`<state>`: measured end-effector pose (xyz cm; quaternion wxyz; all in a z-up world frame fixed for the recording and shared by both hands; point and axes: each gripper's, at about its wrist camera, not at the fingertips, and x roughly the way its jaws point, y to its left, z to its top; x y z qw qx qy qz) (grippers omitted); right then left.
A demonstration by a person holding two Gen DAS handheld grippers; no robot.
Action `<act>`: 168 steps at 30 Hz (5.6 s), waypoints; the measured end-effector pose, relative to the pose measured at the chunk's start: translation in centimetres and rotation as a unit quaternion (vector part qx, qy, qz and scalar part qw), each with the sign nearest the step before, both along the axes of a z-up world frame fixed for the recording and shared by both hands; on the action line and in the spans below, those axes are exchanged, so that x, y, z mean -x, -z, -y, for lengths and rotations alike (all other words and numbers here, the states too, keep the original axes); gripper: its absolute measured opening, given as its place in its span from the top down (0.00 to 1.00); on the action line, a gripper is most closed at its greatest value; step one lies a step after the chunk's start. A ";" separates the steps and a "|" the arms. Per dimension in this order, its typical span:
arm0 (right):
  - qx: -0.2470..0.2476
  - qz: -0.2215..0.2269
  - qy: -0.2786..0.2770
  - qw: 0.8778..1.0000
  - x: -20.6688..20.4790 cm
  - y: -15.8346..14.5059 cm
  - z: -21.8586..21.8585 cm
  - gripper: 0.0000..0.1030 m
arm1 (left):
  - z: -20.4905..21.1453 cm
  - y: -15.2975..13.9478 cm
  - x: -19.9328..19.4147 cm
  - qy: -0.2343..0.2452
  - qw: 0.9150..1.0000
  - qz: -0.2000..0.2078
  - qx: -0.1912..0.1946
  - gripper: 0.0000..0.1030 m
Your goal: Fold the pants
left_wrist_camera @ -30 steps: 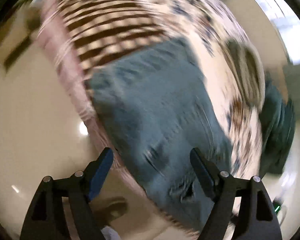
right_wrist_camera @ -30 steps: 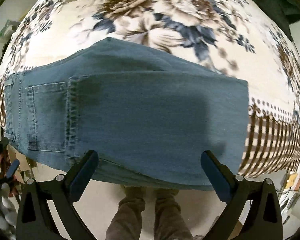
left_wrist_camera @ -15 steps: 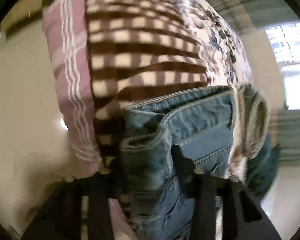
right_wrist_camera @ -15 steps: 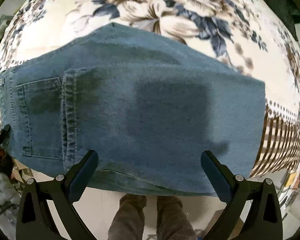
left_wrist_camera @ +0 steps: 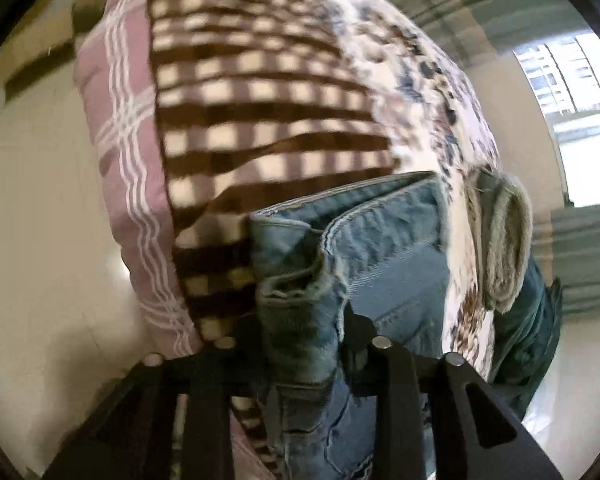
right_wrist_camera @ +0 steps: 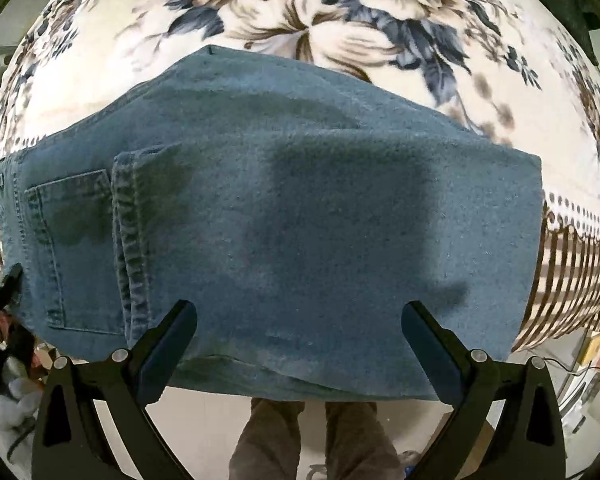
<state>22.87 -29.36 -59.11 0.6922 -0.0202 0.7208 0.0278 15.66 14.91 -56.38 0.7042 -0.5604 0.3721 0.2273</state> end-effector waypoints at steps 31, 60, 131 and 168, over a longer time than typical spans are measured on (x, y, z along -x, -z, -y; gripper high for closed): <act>-0.004 0.045 0.110 0.993 4.9 -3.9 21.0 0.00 | 28.3 -19.0 -5.5 0.324 0.905 0.156 -0.228 0.84; -0.256 0.002 0.129 0.958 -2.7 0.3 26.8 0.47 | 31.7 -12.5 -7.4 0.404 0.870 -0.094 -0.266 0.23; -0.172 0.028 0.120 0.977 -2.9 -2.5 26.7 0.33 | 22.7 -7.4 -18.0 0.438 0.893 -0.038 -0.099 0.28; -0.239 -0.050 0.337 0.909 4.3 1.8 18.6 0.61 | 20.3 -1.4 -6.3 0.256 0.960 -0.106 0.037 0.43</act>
